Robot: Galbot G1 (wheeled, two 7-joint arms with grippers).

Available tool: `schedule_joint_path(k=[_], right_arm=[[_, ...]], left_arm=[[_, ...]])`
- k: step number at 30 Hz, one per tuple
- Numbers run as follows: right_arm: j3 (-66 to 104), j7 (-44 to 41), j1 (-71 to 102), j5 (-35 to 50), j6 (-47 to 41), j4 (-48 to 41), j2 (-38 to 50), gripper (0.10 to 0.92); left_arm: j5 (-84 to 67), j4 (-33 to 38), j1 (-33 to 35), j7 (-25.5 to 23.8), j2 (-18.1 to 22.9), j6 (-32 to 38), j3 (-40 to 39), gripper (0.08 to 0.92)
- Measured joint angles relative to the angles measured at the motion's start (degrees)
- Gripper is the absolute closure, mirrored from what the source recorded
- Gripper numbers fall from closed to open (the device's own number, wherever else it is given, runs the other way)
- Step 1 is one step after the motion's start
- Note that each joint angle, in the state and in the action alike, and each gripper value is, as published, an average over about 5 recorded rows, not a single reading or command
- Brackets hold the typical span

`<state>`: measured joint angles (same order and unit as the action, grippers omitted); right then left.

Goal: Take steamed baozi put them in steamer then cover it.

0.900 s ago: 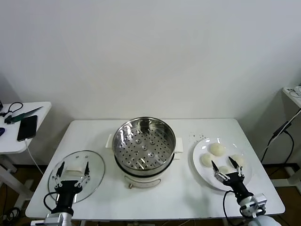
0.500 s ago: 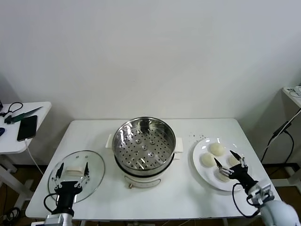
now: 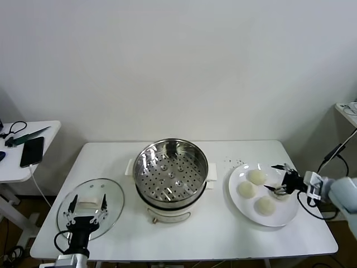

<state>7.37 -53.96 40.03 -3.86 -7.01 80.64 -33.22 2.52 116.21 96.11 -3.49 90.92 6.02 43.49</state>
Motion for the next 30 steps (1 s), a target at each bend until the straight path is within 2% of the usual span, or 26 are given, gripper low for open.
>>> schedule_joint_path(k=[7, 15, 30], right_arm=[[-18.88, -5.26, -17.55, -2.14, 1.08, -8.81, -0.32, 0.203], [-34.96, -8.16, -30.84, -3.82, 2.3, -18.6, -4.61, 0.203], [-44.08, -9.62, -38.03, -7.89, 4.51, -31.83, -14.37, 0.203]], left_arm=[[-0.43, -0.51, -0.24, 0.06, -0.41, -0.36, 0.66, 0.177], [-0.41, -1.1, -0.01, -0.21, -0.44, -0.62, 1.31, 0.177], [-0.37, -2.54, 0.32, -0.14, -0.36, -0.37, 2.56, 0.177]])
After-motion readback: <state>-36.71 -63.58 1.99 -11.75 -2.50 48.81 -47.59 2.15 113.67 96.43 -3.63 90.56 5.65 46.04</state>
